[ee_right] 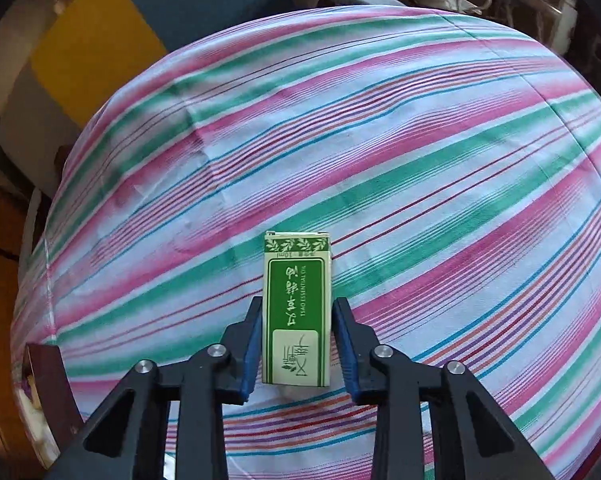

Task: Organize objects
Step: 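Lift the Tempo pack with the left tool while the right tool grasps the green box, then carry the Tempo pack into the gold tray and open the left tool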

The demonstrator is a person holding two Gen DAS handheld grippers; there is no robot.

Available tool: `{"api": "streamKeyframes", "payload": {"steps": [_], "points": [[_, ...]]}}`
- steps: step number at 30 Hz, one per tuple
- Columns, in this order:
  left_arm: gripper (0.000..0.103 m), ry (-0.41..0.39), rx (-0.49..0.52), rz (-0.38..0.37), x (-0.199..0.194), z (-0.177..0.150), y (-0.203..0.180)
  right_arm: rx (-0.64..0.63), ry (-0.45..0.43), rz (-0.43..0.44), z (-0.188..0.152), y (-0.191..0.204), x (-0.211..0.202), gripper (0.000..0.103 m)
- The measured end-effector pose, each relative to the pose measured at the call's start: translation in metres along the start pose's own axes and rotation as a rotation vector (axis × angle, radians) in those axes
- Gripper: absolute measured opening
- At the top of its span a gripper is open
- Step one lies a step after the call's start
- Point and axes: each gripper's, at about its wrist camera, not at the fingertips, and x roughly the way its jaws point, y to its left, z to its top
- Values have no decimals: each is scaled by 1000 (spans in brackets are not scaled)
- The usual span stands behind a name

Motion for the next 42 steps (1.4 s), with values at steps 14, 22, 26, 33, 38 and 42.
{"api": "streamKeyframes", "payload": {"steps": [14,22,26,33,38,42], "points": [[53,-38,-38,-21,-59,-7,7,-268,54,131,-51,35,10,32],[53,-137,-94,30,-123,-16,35,-426,-20,9,-69,55,10,32],[53,-177,-126,97,-149,-24,55,-419,-23,20,-66,55,10,32],[53,-246,-210,190,-179,-36,96,-419,-27,21,-69,57,7,32],[53,-247,-267,233,-182,-48,118,-442,-43,15,-72,58,6,32],[53,-233,-311,243,-183,-58,134,-472,-56,-1,-76,61,6,32]]}}
